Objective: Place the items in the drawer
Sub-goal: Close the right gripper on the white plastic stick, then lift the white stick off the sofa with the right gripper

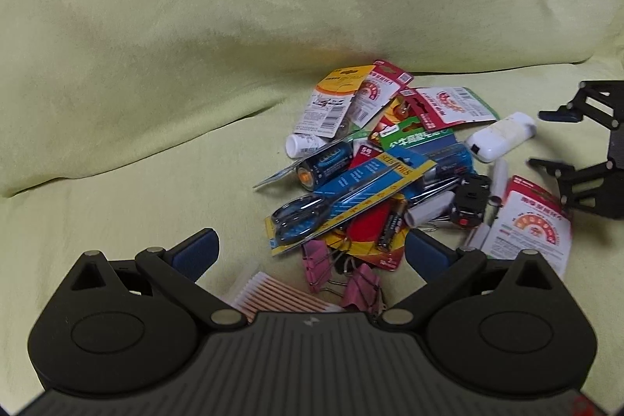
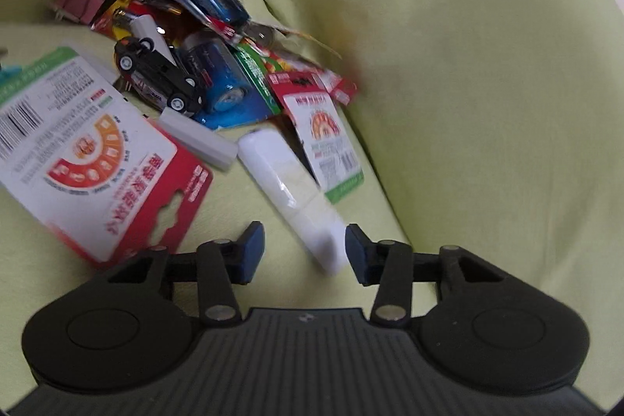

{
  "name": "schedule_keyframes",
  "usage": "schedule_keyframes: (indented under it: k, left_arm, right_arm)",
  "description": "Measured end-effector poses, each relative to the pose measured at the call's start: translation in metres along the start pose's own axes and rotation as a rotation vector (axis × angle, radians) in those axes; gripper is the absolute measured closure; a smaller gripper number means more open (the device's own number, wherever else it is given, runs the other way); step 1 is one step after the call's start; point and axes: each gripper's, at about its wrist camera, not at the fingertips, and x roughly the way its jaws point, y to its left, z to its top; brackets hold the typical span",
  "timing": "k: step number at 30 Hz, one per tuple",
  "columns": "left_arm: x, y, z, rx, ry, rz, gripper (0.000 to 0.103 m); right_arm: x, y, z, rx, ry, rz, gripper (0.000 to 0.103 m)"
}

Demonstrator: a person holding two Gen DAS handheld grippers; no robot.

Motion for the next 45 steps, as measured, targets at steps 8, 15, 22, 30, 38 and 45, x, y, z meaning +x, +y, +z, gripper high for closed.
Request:
schedule_keyframes:
  k: [8,15,22,30,38,45]
  left_arm:
    - [0.008,0.005,-0.003,-0.017,0.015,-0.006,0.001]
    - [0.006,0.004,-0.006,-0.020,0.021,-0.014,0.001]
    - [0.010,0.007,-0.007,-0.021,0.026,-0.006,0.001]
    - [0.012,0.012,-0.009,-0.033,0.030,0.000,0.001]
    - [0.010,0.018,-0.009,-0.051,0.023,-0.011,0.001]
    - [0.009,0.016,-0.010,-0.052,0.023,-0.027,0.001]
  right_arm:
    - [0.018,0.000,0.009,-0.134,-0.027,0.016,0.062]
    - [0.025,-0.020,0.017,-0.028,0.013,0.085,0.062]
    - [0.051,-0.087,0.013,0.261,0.101,0.280,0.032]
    - [0.056,-0.110,-0.002,0.450,0.171,0.418,0.053]
    - [0.015,-0.085,0.014,0.467,0.258,0.453,0.068]
    - [0.025,-0.078,0.010,0.658,0.215,0.404,0.042]
